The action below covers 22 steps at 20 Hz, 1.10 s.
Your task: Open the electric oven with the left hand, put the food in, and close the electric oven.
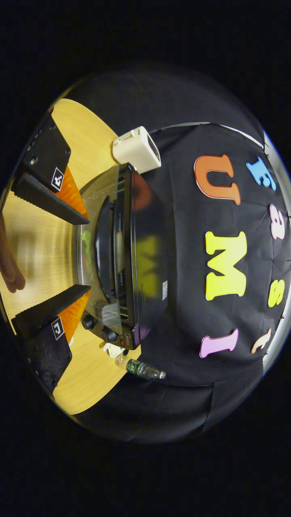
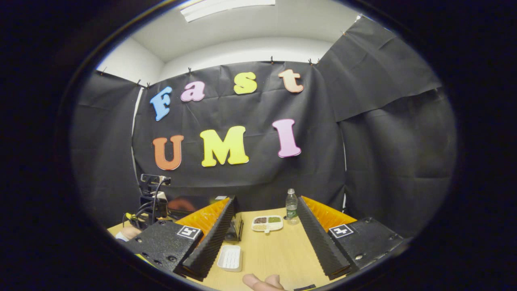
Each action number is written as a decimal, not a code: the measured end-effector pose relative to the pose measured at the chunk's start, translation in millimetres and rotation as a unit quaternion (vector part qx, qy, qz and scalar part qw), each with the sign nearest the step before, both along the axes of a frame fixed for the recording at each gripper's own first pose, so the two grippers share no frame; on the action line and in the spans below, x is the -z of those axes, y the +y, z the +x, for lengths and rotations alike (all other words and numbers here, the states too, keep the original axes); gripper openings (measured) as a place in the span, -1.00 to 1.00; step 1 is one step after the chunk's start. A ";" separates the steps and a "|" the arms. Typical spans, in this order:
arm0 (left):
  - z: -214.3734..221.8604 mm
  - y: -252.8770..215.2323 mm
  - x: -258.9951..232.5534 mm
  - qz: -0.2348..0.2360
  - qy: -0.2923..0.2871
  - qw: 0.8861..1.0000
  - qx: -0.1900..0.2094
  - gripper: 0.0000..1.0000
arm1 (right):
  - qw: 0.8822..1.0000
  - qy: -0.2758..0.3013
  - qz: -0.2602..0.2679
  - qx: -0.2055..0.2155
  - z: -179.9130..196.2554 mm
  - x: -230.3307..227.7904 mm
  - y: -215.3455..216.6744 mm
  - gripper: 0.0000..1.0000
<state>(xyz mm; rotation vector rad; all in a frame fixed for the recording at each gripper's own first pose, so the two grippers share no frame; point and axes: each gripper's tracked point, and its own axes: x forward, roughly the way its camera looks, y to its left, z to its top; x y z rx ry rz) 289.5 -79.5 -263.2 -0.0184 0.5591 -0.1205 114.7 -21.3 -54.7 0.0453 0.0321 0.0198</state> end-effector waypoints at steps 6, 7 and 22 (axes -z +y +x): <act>-15.4 15.2 -9.7 -0.022 -0.004 1.000 -0.017 0.94 | 1.000 -0.004 -0.002 0.006 -26.7 -8.2 1.0 1.00; -24.2 19.3 -19.2 -0.022 -0.012 1.000 -0.018 0.94 | 1.000 -0.005 -0.001 0.007 -31.9 -9.2 1.2 1.00; -193.6 35.6 -211.6 -0.023 -0.212 0.977 -0.016 0.92 | 0.999 -0.050 -0.014 0.006 -120.3 -45.7 11.7 1.00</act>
